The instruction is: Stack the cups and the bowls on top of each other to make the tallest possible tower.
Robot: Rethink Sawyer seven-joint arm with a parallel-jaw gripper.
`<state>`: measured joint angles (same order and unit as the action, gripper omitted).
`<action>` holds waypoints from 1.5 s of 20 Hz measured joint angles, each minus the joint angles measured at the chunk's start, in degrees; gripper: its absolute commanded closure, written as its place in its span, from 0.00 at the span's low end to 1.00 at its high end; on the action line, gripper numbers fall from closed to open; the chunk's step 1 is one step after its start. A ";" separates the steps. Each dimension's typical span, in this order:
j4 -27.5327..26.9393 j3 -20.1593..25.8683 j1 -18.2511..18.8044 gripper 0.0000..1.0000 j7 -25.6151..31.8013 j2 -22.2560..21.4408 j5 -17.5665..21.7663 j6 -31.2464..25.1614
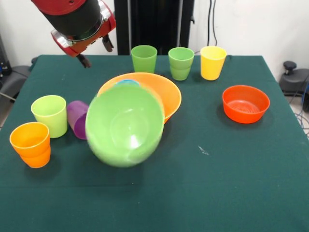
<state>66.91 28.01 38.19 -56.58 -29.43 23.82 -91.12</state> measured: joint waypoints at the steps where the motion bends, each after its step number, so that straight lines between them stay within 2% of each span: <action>1: 0.01 0.00 0.00 0.00 0.00 -0.21 0.00 0.00; 19: 0.02 0.00 0.00 0.00 0.00 -0.77 -0.39 0.83; 23: 0.02 -0.01 -0.02 0.00 0.00 -0.21 -0.38 3.47; 30: 0.02 0.00 -0.74 0.00 0.00 2.01 -0.39 12.61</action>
<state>66.93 28.01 37.45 -56.58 -27.42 23.43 -78.51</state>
